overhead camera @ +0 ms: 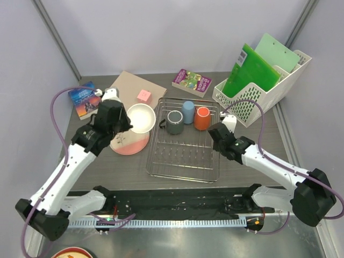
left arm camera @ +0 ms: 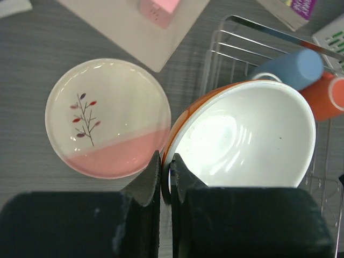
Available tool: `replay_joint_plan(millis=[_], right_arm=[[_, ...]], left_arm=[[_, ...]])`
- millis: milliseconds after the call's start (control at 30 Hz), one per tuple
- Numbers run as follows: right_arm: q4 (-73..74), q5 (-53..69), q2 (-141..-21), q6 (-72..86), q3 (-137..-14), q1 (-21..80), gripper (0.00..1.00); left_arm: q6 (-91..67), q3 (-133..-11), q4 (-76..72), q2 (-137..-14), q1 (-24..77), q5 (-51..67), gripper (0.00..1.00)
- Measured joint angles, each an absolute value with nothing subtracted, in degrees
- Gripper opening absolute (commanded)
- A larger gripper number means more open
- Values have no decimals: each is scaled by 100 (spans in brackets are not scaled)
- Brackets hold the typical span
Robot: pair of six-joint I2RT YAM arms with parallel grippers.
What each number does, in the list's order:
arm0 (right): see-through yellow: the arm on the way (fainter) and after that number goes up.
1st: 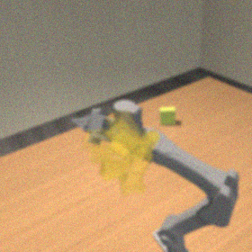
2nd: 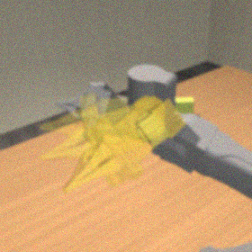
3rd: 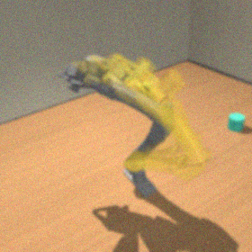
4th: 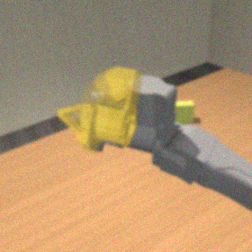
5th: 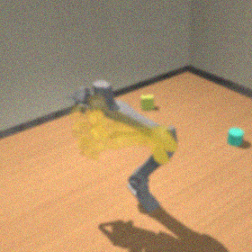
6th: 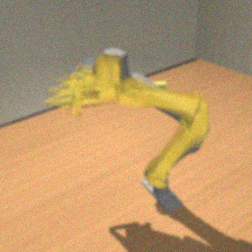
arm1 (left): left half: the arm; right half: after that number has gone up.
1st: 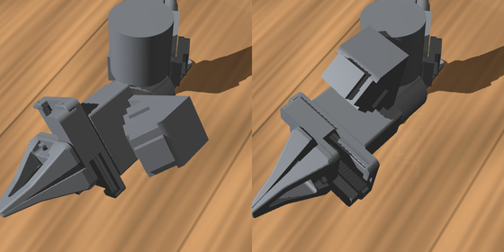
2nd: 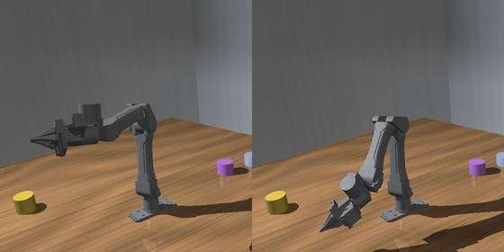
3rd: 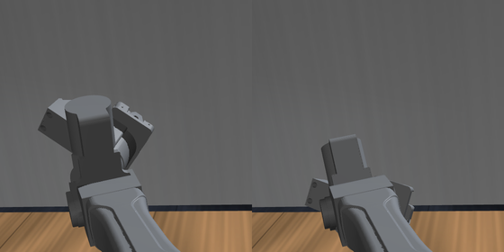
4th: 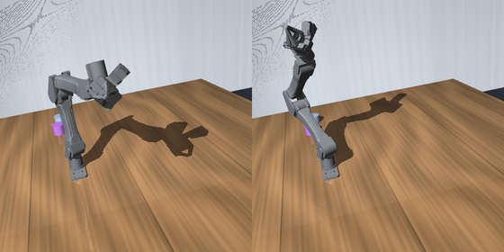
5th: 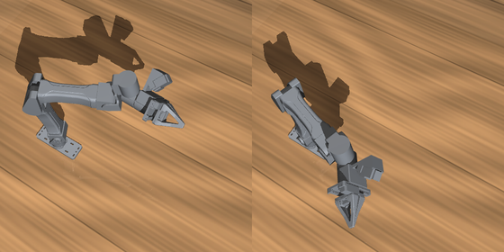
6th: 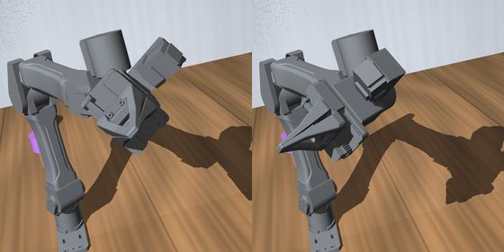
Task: Unload the mixed dishes from the dish rack
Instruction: Place the bowl at the center of the board.
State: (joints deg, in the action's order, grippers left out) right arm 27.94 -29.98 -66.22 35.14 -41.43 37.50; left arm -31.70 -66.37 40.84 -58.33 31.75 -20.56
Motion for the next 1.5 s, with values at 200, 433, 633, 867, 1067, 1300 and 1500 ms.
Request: replay_joint_plan(millis=[200, 433, 633, 867, 1067, 1300, 1500], right_arm=[[3111, -3055, -6340, 3503, -4018, 3750, 1], [3087, -3083, -6305, 3500, -3964, 3750, 1], [2987, -3070, -6344, 3476, -3964, 3739, 1], [2897, -3070, -6375, 3422, -3957, 3739, 1], [2781, -3065, -6377, 3391, -3916, 3739, 1], [2663, -3041, -6418, 3350, -3909, 3736, 1], [2622, -3030, -6447, 3326, -3909, 3732, 4]], left_arm=[[-3896, -5981, 4224, -6213, 1463, -823, 0], [-4300, -5468, 4287, -6869, 926, -311, 0], [-4429, -5463, 3946, -7456, 657, -75, 0], [-4431, -5352, 3546, -8071, 172, -34, 0], [-4364, -5207, 3385, -8250, 32, -148, 0], [-4257, -5216, 3282, -8372, 34, -193, 35], [-4257, -5216, 3295, -8326, 34, -204, 73]])
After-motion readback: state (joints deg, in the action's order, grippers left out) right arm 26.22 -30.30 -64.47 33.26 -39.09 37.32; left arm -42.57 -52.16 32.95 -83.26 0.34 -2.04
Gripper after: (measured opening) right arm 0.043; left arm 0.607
